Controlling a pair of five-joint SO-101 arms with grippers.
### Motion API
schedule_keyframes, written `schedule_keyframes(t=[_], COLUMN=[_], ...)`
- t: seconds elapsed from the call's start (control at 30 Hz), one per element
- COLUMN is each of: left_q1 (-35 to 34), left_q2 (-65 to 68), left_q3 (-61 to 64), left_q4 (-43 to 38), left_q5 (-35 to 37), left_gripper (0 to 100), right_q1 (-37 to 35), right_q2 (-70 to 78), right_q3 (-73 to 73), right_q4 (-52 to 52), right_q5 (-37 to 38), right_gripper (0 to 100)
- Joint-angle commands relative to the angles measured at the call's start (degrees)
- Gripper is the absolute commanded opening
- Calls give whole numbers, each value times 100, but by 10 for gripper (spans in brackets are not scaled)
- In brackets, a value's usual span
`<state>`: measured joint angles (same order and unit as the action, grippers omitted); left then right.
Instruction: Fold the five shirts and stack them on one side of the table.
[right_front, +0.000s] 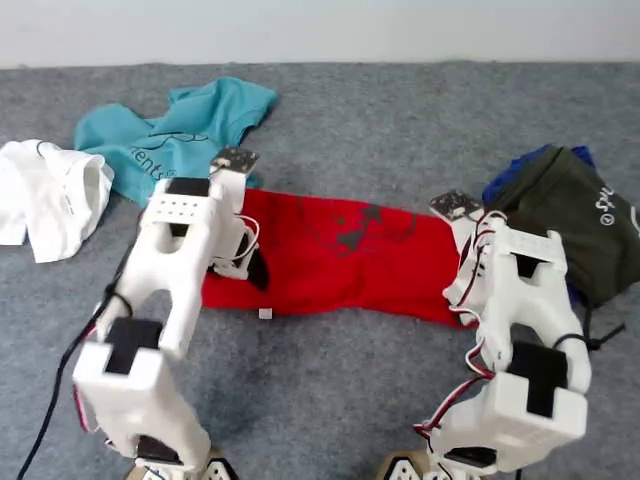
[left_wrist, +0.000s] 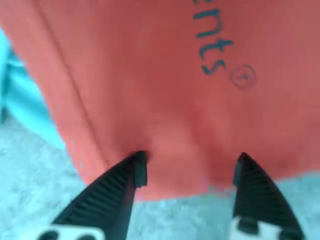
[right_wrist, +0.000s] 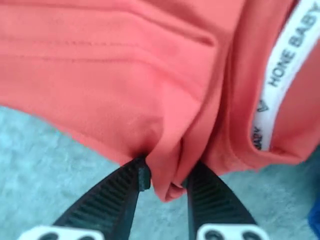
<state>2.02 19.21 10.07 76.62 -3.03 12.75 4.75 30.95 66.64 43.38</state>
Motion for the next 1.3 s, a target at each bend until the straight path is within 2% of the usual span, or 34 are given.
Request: schedule_keyframes(t=[0.0,0.2,0.4,0.5,0.67,0.87,0.93,1.27], left_q1=[26,18,-9,0,18,0,35,18], left_q2=[545,1090,1099,1090,1090,1090,1090,1081], left_q3=[-585,-1270,-1341,-1341,-1393,-1429,-1429,-1464], left_q4=[-35,607,668,668,844,1029,1046,1160], left_q5=[220,185,176,176,167,167,167,167], left_gripper=[277,276,276,276,276,276,276,276], right_q1=[40,-22,-31,-110,-426,-479,-462,-409], right_q2=[-347,-418,-470,-690,-1631,-2862,-3090,-2818], right_q3=[97,695,870,809,440,273,308,1231], right_q4=[224,-224,-541,-400,426,567,391,-971], right_q5=[88,88,88,53,44,9,-308,-756], right_gripper=[100,104,113,188,325,295,290,288])
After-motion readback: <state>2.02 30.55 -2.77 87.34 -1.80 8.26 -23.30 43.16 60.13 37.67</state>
